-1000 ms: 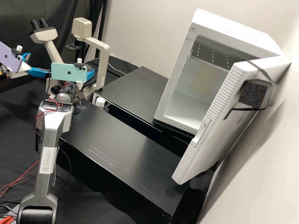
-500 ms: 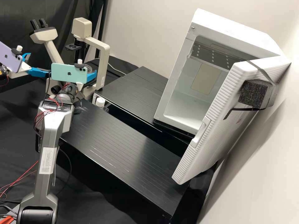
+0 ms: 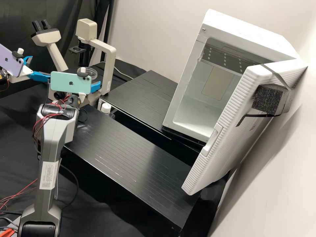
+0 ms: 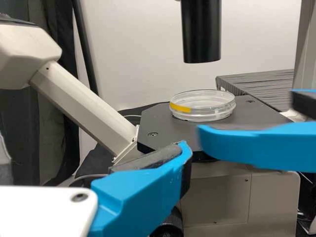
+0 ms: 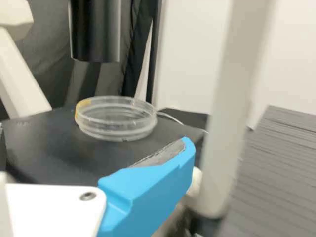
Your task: Take out the petri dish and place it under the microscope.
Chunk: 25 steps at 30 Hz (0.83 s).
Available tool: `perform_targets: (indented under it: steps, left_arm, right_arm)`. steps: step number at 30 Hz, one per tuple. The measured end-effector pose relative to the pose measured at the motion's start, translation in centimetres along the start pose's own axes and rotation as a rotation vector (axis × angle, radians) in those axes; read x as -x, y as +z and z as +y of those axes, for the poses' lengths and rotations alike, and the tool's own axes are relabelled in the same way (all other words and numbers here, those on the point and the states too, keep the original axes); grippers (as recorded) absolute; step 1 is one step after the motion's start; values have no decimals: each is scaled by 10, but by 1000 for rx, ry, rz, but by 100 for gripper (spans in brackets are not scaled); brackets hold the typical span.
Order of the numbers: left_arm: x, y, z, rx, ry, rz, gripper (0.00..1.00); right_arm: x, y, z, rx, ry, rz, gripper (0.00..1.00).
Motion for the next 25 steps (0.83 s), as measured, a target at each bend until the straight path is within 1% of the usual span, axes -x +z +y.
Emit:
perform_targets:
  steps: [3,4,5,7,9,11,13,15,18,20,23,25]
  left_arm:
    - [0,0,0,0,0,0,100]
    - [0,0,0,0,0,0,100]
    - [0,0,0,0,0,0,100]
    - [0,0,0,0,0,0,100]
    - [0,0,0,0,0,0,100]
    - [0,0,0,0,0,0,100]
    - [0,0,0,0,0,0,100]
    - [0,0,0,0,0,0,100]
    - [0,0,0,0,0,0,100]
    - [0,0,0,0,0,0,100]
    - [0,0,0,0,0,0,100]
    - [0,0,0,0,0,0,100]
  right_arm:
    - [25,5,3,26,18,-7,100]
    - [34,6,4,44,31,-5,100]
    - [42,7,5,61,47,-6,100]
    - [64,11,8,79,111,0,100]
    - [86,17,11,85,170,-8,100]
    - [105,22,13,77,231,-18,100]
    - [123,27,16,78,269,-37,100]
    - [140,31,16,85,263,-60,100]
    - [169,36,13,94,230,-84,100]
    - [184,39,13,80,220,-96,100]
    - [205,45,14,36,217,-116,100]
    - [216,50,14,18,216,-129,100]
